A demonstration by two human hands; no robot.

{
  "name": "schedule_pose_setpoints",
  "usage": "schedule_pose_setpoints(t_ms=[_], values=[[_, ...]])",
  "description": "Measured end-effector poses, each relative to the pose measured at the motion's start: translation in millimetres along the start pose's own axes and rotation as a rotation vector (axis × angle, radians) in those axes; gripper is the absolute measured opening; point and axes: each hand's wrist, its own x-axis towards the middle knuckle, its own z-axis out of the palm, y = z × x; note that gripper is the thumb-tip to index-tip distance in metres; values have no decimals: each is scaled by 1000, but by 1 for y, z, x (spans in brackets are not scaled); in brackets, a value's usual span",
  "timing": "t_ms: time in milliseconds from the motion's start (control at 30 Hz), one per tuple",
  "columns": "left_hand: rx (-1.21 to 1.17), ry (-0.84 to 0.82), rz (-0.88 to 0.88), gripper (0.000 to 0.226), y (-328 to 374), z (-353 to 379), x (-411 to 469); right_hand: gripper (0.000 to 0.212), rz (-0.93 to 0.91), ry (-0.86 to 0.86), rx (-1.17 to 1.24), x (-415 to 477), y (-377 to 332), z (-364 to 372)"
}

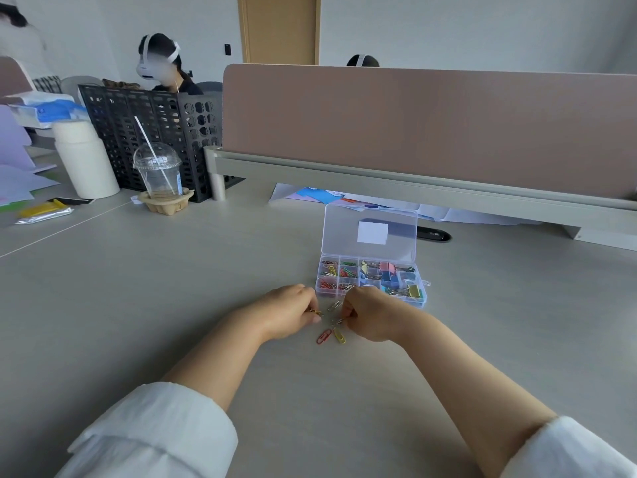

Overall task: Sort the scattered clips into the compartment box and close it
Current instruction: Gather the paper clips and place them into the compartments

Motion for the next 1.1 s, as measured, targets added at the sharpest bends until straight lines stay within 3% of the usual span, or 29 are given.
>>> schedule_pose_setpoints(t_ms=[200,433,567,867,1100], values=[[-18,53,-5,24,-5,2,4,25,5,41,135,-5,3,-13],[-87,204,12,23,-7,3,7,12,59,398,494,20,5,-19],[-113,254,21,23,-8,6,9,14,84,425,448,31,5,-9],[-352,348,20,10,-13,10,13,30,193,462,73,30,9,-6],[-624,424,-9,25,-8,9,18,30,163,427,-21,30,10,-5]])
